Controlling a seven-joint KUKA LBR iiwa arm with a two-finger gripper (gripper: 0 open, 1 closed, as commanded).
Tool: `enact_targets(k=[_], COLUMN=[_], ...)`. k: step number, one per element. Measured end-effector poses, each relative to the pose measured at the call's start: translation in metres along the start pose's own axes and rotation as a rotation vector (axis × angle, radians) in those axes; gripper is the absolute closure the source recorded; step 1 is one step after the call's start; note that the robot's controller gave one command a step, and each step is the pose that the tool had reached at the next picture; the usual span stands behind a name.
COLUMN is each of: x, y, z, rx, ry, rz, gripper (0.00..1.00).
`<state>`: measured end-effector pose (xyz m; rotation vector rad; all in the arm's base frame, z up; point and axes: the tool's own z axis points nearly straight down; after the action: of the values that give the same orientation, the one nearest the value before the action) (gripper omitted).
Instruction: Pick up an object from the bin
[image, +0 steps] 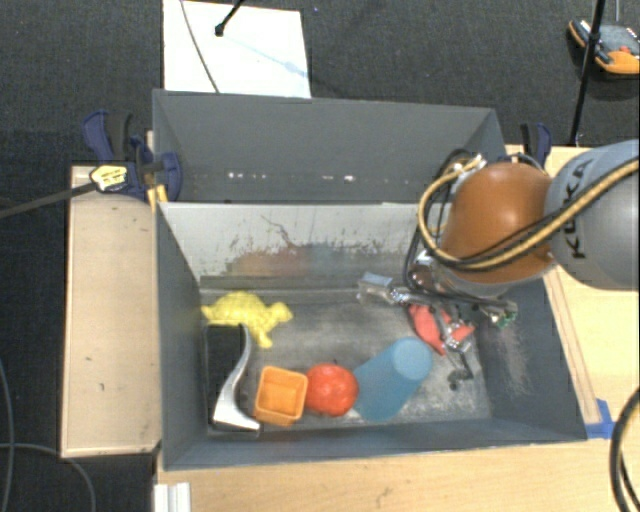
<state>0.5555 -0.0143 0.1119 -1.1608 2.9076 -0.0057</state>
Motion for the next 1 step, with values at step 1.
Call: enact_targets(k=[1], x=[0.0014], y=[-0.0111], z=[0.0134], rx=[-0.007], ry=[0.01], rz=[-0.005], gripper=[0.0])
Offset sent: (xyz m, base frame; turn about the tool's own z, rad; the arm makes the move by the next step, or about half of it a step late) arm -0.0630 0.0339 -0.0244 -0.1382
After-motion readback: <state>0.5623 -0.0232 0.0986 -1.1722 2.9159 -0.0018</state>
